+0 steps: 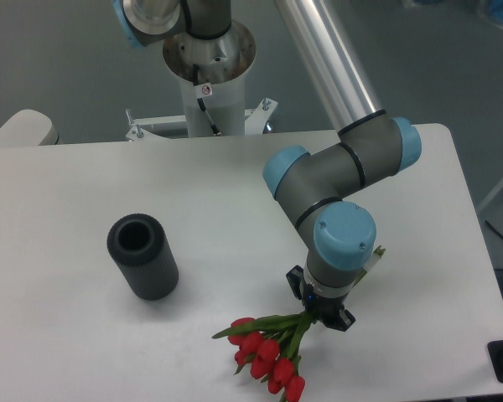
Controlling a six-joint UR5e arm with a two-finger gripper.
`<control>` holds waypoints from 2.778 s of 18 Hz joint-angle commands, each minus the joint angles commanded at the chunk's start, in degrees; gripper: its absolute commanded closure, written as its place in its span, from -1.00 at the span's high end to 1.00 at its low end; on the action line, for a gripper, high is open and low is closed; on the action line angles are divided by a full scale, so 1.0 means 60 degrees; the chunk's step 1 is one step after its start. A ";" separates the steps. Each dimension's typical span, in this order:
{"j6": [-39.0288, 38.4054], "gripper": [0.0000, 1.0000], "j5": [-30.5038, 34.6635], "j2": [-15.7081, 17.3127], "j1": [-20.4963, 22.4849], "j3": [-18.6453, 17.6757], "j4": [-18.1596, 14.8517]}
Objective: Insert the flowers into the vase
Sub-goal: 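Lift the held red tulip bunch with the gripper, then carry the tulips over the black vase and lower stems in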
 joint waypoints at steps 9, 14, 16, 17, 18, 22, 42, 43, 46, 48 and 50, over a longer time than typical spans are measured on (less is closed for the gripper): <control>-0.0044 -1.00 -0.0087 0.0117 -0.0015 -0.0131 0.0073; -0.0058 -1.00 -0.0643 0.0497 -0.0029 -0.0176 0.0015; -0.0146 -1.00 -0.1023 0.0687 -0.0058 -0.0176 -0.0014; -0.0219 -1.00 -0.1286 0.0833 -0.0059 -0.0205 -0.0015; -0.0321 -1.00 -0.1579 0.0951 -0.0059 -0.0263 -0.0015; -0.0863 -1.00 -0.2897 0.1478 -0.0132 -0.0337 -0.0015; -0.1451 -1.00 -1.1787 0.3177 0.0306 -0.1858 0.0263; -0.1450 -1.00 -1.2140 0.3295 0.0409 -0.2121 0.0365; -0.1436 -1.00 -1.2567 0.3734 0.0498 -0.2927 0.0848; -0.1436 -1.00 -1.2932 0.3896 0.0498 -0.3411 0.1199; -0.1421 -1.00 -1.3343 0.4028 0.0498 -0.3879 0.1464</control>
